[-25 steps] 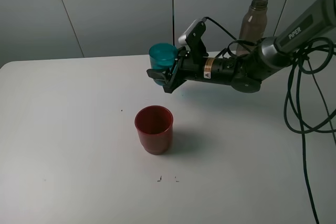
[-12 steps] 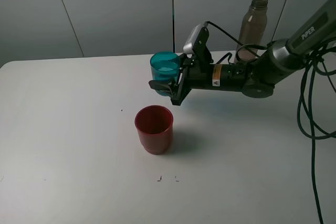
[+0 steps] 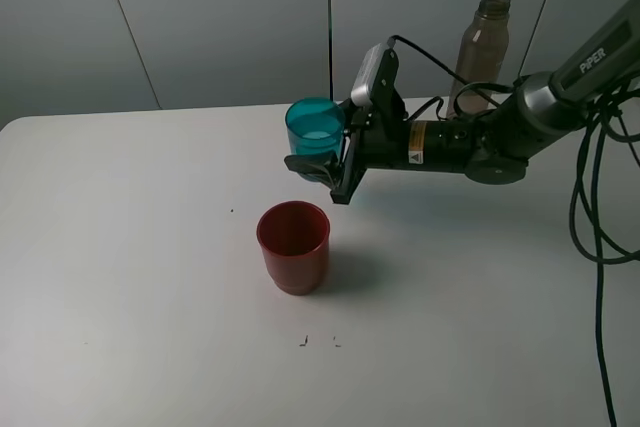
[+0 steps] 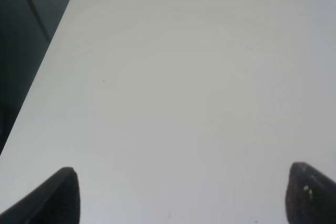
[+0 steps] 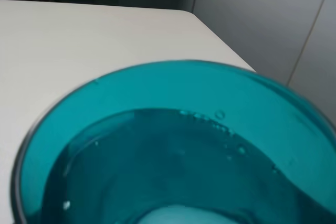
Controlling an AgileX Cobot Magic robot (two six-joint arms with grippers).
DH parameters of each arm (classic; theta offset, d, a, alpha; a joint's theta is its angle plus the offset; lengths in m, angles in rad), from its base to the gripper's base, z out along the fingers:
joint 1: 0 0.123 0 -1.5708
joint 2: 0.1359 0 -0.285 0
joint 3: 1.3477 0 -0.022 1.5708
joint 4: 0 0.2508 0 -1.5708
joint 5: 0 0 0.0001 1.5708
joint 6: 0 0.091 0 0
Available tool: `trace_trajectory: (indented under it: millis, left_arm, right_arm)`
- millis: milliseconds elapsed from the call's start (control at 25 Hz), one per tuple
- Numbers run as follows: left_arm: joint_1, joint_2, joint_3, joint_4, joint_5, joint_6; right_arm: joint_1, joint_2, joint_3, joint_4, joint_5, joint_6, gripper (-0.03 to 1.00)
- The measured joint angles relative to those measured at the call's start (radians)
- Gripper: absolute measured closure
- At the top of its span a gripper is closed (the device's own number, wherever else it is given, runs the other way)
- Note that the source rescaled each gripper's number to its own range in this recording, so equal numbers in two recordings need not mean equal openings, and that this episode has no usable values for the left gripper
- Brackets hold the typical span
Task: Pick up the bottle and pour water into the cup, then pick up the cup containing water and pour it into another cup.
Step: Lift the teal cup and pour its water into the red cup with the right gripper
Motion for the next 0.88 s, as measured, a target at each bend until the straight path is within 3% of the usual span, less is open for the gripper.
trace_trajectory:
  millis: [880]
  left_arm:
    - [0.000, 0.000, 0.000, 0.000, 0.000, 0.000]
  right_arm:
    - [-0.003, 0.000, 0.000, -0.027, -0.002, -0.138, 0.92]
